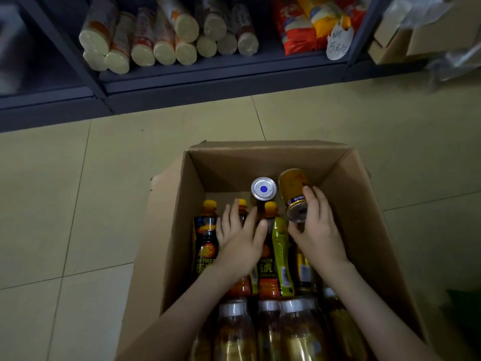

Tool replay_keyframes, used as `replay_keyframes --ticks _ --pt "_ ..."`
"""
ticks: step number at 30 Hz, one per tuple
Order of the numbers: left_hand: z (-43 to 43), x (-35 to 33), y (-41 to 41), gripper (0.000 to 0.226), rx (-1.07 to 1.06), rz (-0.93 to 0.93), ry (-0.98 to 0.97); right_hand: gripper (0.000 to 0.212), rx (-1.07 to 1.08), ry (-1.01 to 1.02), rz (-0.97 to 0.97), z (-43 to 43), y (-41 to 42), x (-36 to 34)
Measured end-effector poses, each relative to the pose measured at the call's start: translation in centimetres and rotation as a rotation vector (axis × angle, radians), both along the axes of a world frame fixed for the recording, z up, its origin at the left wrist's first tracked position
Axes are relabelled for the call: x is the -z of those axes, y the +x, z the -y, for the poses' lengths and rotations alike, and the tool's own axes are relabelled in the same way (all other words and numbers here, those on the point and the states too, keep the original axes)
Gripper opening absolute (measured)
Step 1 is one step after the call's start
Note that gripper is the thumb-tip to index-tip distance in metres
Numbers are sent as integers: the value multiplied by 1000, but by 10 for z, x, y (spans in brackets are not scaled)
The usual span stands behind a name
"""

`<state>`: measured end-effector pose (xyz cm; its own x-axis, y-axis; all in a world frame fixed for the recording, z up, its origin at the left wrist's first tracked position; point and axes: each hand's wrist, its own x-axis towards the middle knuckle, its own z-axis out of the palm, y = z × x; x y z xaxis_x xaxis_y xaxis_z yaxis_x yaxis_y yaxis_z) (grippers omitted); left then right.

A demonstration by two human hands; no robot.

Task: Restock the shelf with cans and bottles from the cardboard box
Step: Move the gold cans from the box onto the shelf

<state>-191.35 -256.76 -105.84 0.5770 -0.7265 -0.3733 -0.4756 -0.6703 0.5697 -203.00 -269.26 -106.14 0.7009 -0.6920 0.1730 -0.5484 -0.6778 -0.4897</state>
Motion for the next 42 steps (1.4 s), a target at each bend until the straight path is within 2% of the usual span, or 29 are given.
replay_keyframes --ticks 2,4,5,6,8,10,12,15,16,21,23,25,27,30,36,38,39,42 --pt "14 -20 2 71 -174 -249 -160 87 -111 -50 91 -13 3 -14" --pt "21 -36 9 87 -375 -777 -401 84 -246 -64 100 -25 12 -23" --pt "20 -42 12 86 -490 -980 -508 79 -311 -41 94 -29 17 -26" --pt "17 -46 16 82 -592 -1077 -584 74 -379 7 88 -32 21 -29" --pt "3 -54 26 79 -687 -1026 -606 70 -508 161 47 -29 28 -35" --pt "-12 -55 38 79 -719 -941 -614 66 -506 264 -44 -20 35 -32" --pt "-29 -60 49 72 -700 -858 -593 60 -306 229 -75 -10 46 -20" --pt "-46 -70 57 37 -597 -724 -627 71 14 262 -294 -4 77 3" --pt "-50 -74 57 33 -569 -725 -651 73 63 295 -355 -5 89 9" --pt "-65 -76 62 54 -522 -806 -692 80 313 425 -432 1 138 29" --pt "-73 -72 66 61 -500 -842 -690 71 383 475 -414 8 142 36" --pt "-78 -70 67 80 -477 -885 -676 55 353 411 -404 10 136 41" --pt "-82 -68 67 92 -494 -906 -684 51 262 316 -365 4 129 34" --pt "-85 -83 61 94 -573 -951 -664 66 144 214 -275 -12 112 -6" --pt "-98 -172 24 60 -848 -1064 -589 73 120 376 54 -63 60 -153" --pt "-103 -223 11 55 -840 -1099 -550 68 233 558 200 -81 44 -217" --pt "-105 -250 5 53 -827 -1123 -531 63 327 713 277 -89 36 -249" --pt "-113 -343 -11 52 -768 -1215 -507 60 519 1318 526 -106 10 -352"
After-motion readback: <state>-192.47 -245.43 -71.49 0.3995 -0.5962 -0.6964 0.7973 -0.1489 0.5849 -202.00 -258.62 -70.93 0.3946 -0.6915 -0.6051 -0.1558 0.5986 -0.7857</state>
